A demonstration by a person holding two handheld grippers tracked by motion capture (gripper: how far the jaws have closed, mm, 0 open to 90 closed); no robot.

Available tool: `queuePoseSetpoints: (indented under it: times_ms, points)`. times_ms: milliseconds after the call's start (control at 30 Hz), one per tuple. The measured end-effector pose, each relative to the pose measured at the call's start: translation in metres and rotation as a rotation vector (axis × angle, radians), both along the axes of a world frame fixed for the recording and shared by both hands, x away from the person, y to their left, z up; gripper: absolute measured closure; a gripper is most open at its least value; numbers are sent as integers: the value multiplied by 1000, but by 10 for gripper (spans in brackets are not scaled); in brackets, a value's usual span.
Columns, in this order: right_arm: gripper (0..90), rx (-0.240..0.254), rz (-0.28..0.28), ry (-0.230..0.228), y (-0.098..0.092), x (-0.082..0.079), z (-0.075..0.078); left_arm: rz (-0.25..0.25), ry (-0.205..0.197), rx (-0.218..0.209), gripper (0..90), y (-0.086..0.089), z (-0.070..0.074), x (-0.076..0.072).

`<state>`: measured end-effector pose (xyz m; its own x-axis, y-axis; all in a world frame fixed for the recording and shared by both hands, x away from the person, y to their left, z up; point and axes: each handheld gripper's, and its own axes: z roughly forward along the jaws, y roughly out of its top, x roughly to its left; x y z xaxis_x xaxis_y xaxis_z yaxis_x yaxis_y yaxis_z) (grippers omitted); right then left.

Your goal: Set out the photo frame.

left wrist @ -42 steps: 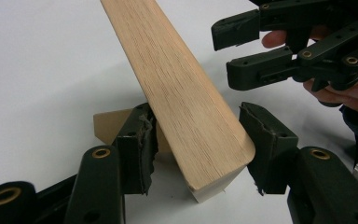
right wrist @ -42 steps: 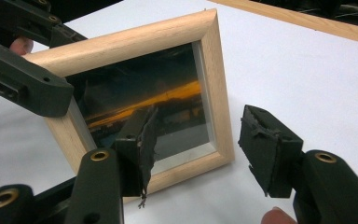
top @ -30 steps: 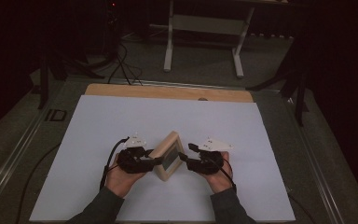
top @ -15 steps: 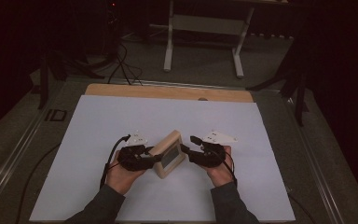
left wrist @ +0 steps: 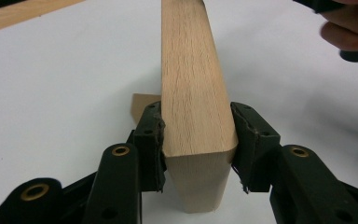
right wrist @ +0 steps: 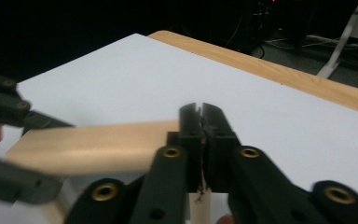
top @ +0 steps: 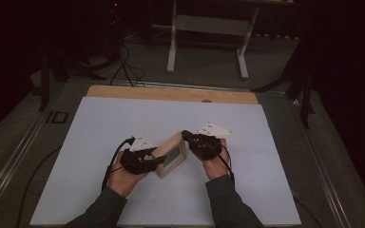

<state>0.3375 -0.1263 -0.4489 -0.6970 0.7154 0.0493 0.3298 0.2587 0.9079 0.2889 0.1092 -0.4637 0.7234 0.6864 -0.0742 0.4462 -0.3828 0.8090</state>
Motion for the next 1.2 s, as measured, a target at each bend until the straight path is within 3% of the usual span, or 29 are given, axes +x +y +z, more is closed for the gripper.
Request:
queuePoseSetpoints:
  times_ms: [267,500,700,1000,1200]
  points:
    - [897,-55,10,-12,20,12,3,-11,-13,-7,586,-2,-2,-4]
    - [897,-119,4,0,28,16,-2,-33,6,-19,578,-4,-4,-4]
    - [897,-142,-5,7,24,13,0,14,11,-4,514,1,-6,-2]
    - [897,-144,-11,21,16,10,1,82,23,-18,513,8,-9,5]
    - [896,-84,1,49,7,9,-2,124,30,-11,520,11,-11,10]
